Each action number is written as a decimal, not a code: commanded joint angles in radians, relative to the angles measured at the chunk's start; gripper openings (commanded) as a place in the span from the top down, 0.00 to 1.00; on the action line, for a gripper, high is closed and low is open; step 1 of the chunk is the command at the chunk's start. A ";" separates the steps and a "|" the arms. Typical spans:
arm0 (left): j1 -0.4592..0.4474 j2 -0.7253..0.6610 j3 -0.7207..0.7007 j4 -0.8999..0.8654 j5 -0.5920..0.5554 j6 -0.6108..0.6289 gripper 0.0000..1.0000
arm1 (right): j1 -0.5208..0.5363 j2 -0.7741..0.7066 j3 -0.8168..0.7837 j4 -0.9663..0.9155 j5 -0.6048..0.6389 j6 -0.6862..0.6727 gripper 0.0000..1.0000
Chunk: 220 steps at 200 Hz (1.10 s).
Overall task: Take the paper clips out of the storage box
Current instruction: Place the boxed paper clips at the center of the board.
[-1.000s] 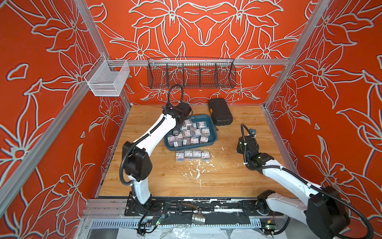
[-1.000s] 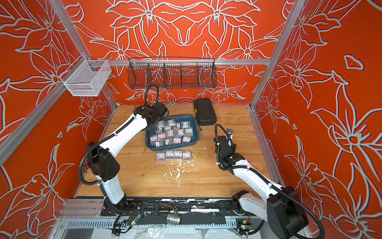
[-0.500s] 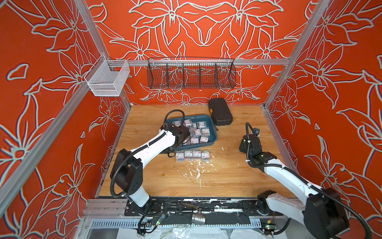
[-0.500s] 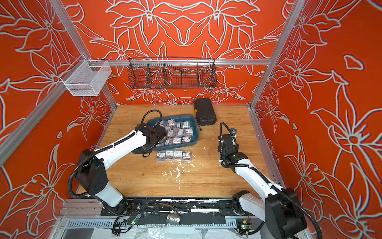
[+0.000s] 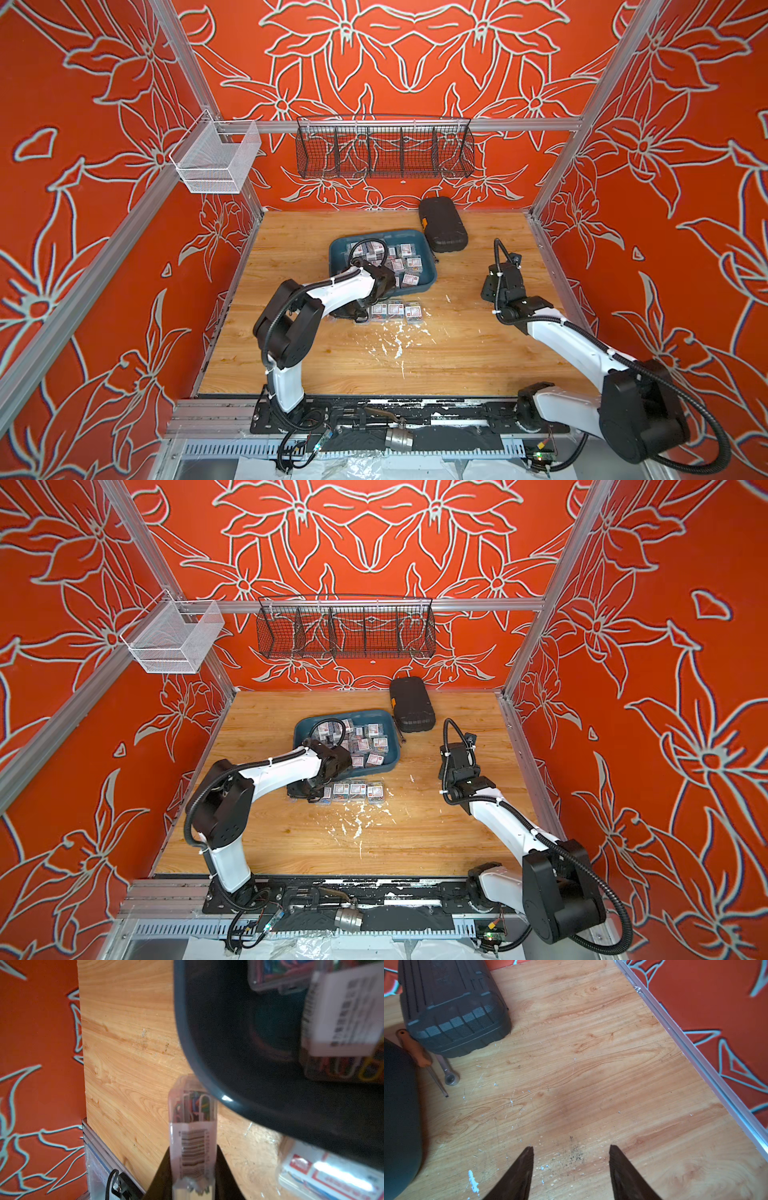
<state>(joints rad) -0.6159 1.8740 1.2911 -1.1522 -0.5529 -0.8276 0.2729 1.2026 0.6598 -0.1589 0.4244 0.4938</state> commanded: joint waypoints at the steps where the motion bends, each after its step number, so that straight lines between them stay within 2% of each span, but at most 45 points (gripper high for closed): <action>1: -0.012 0.023 0.036 0.023 -0.027 -0.003 0.83 | -0.009 0.004 -0.002 0.008 -0.018 0.006 0.42; 48: -0.019 -0.042 -0.072 0.053 -0.013 -0.007 0.82 | -0.009 -0.016 -0.019 0.018 -0.017 0.010 0.41; 86: -0.021 -0.070 -0.137 0.180 0.050 0.075 0.78 | -0.009 -0.035 -0.033 0.024 -0.016 0.012 0.41; 115: -0.021 -0.059 -0.139 0.195 0.015 0.081 0.74 | -0.009 -0.043 -0.040 0.025 -0.019 0.010 0.41; 150: -0.021 -0.035 -0.120 0.182 -0.009 0.090 0.67 | -0.008 -0.043 -0.040 0.028 -0.019 0.010 0.41; 185: -0.021 -0.022 -0.107 0.181 0.000 0.101 0.49 | -0.009 -0.044 -0.041 0.025 -0.019 0.012 0.41; 220: -0.021 -0.065 -0.115 0.187 0.033 0.107 0.47 | -0.009 -0.051 -0.046 0.029 -0.020 0.012 0.41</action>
<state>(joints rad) -0.6304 1.8366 1.1709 -0.9550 -0.5335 -0.7166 0.2695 1.1698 0.6331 -0.1432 0.3992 0.4942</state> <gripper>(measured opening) 0.526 0.593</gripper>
